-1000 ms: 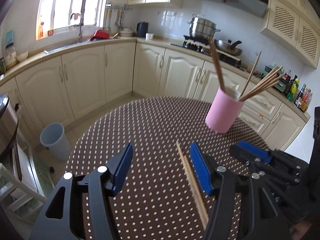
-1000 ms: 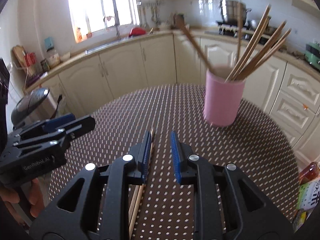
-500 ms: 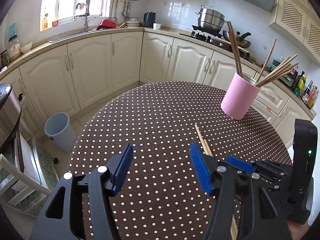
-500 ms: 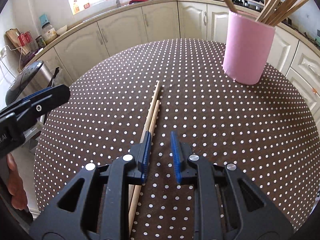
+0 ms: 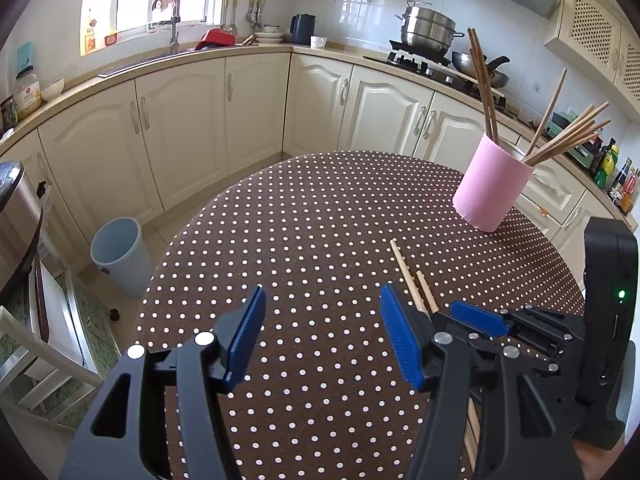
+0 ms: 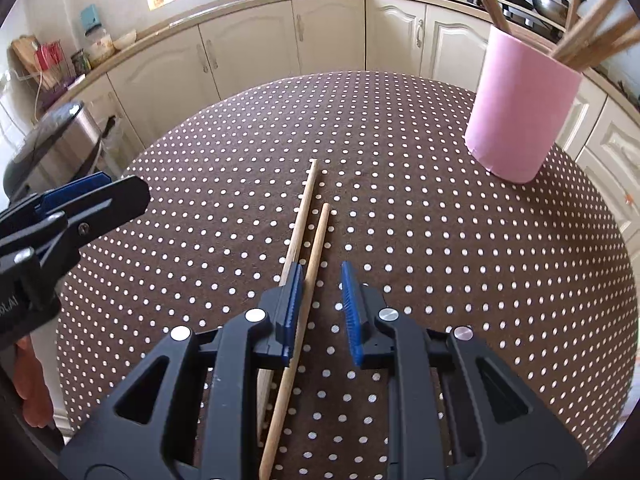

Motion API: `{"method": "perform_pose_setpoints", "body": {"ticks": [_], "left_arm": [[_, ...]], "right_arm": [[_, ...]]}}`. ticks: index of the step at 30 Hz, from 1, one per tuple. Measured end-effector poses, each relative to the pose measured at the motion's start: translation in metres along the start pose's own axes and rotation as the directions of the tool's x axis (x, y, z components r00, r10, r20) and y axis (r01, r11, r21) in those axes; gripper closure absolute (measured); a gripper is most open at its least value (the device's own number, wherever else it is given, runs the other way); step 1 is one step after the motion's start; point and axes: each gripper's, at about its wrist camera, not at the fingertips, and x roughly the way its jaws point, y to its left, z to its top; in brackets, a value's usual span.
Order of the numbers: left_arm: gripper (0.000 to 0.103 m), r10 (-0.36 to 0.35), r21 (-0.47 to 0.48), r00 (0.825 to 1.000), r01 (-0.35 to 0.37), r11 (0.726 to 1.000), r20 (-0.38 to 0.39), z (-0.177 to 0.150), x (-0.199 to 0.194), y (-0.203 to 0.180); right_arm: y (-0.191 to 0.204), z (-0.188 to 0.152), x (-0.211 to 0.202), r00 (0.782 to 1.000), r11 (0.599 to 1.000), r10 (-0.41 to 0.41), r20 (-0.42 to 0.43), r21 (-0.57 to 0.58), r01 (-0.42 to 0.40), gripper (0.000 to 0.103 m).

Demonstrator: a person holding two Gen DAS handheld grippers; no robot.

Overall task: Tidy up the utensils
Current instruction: 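Close the right gripper on a chopstick while the left gripper grasps another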

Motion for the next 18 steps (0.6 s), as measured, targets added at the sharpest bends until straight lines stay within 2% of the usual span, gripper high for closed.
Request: {"method": "perform_pose_setpoints", "body": {"ticks": [2, 5, 6, 12, 18], "left_arm": [[0.044, -0.001, 0.000, 1.000, 0.001, 1.000, -0.014, 0.000, 0.004, -0.002], [0.044, -0.010, 0.010, 0.999, 0.011, 1.000, -0.040, 0.002, 0.012, -0.009], [0.044, -0.013, 0.016, 0.999, 0.014, 1.000, -0.051, 0.003, 0.016, -0.013], [0.044, -0.047, 0.059, 0.992, 0.054, 0.997, -0.118, 0.009, 0.039, -0.045], [0.044, -0.025, 0.113, 0.984, 0.046, 0.993, -0.178, 0.015, 0.066, -0.075]], "right_arm": [[0.005, 0.004, 0.003, 1.000, 0.999, -0.013, -0.015, -0.033, 0.012, 0.082], [0.010, 0.008, 0.005, 0.999, 0.997, -0.036, -0.025, -0.074, 0.034, 0.093], [0.010, 0.009, 0.005, 0.999, 0.997, -0.029, -0.028, -0.074, 0.027, 0.094], [-0.018, 0.005, 0.000, 0.999, 0.999, -0.004, -0.035, -0.040, 0.002, 0.097], [-0.047, 0.004, -0.007, 0.999, 0.999, 0.024, -0.025, 0.021, -0.024, 0.097]]}}
